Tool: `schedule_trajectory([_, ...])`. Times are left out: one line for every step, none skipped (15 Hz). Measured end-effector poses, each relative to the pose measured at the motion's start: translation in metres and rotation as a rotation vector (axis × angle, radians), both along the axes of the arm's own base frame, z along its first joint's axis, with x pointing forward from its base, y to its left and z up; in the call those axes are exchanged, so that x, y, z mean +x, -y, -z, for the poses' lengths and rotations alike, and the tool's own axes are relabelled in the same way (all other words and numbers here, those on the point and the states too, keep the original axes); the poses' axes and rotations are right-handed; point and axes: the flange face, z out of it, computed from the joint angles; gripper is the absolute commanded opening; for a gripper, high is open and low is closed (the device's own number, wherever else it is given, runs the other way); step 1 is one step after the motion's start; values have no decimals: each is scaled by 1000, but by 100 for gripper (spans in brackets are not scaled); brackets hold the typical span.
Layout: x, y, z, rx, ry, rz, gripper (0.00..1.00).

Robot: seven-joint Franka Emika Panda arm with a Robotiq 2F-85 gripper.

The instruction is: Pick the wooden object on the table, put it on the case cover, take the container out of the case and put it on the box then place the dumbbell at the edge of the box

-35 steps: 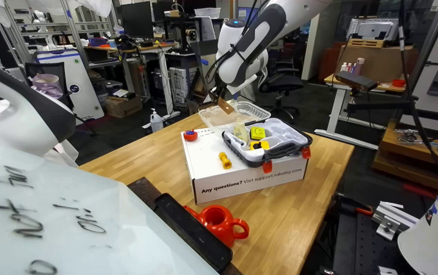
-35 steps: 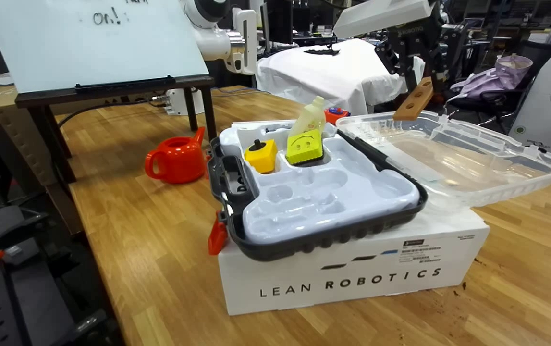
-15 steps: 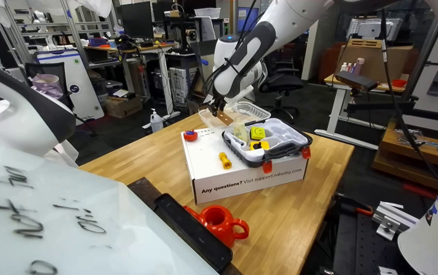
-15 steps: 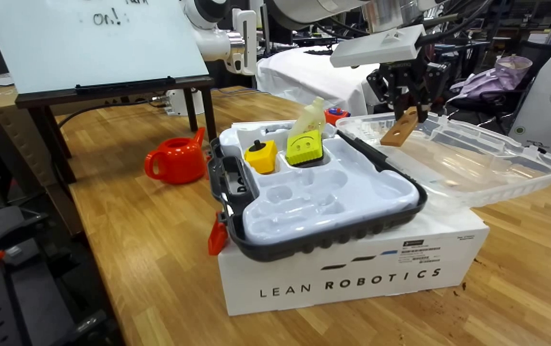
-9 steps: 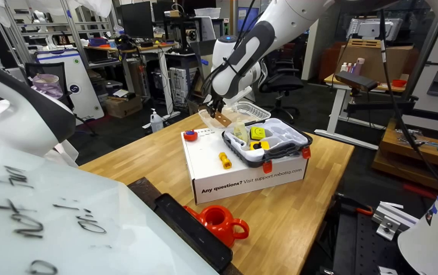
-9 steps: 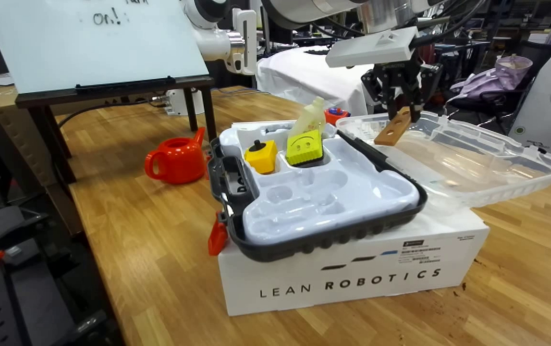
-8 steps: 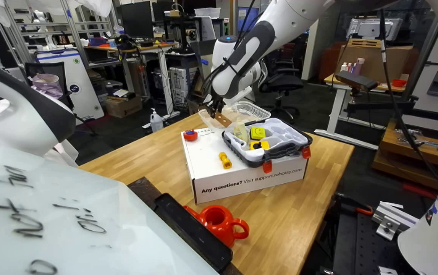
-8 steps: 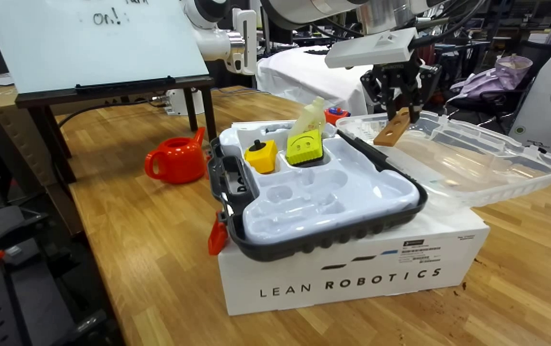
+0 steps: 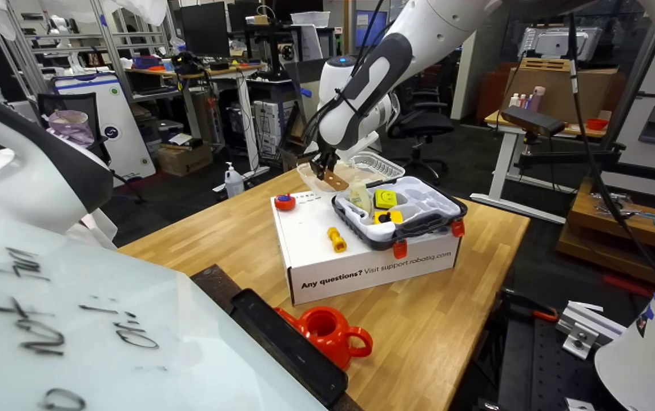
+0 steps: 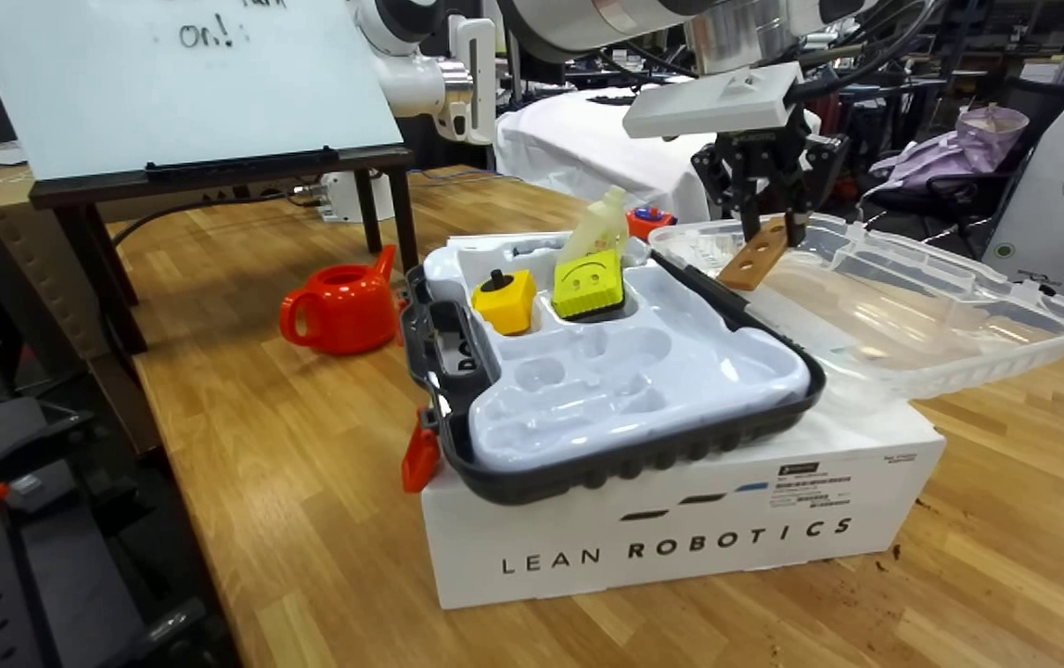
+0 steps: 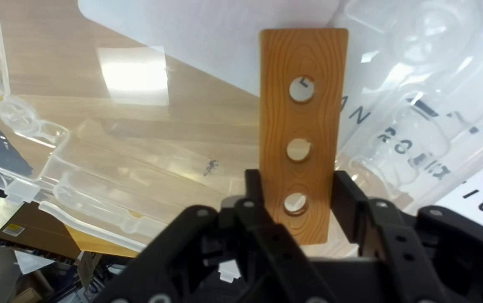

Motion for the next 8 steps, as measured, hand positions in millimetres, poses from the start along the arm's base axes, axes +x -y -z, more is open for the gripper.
schedule_trajectory([-1,0,1,1,-4,0,83])
schedule_trajectory([-1,0,2,1,-9,-2,89])
schedule_trajectory([-2,0,2,1,-13,-2,97])
schedule_trajectory([-2,0,3,1,-15,-3,99])
schedule_trajectory([-2,0,2,2,-19,-3,100])
schedule_trajectory([-3,0,1,4,-26,-2,100])
schedule_trajectory([-5,-1,-3,8,-37,0,100])
schedule_trajectory([-7,-3,-9,13,-53,-1,100])
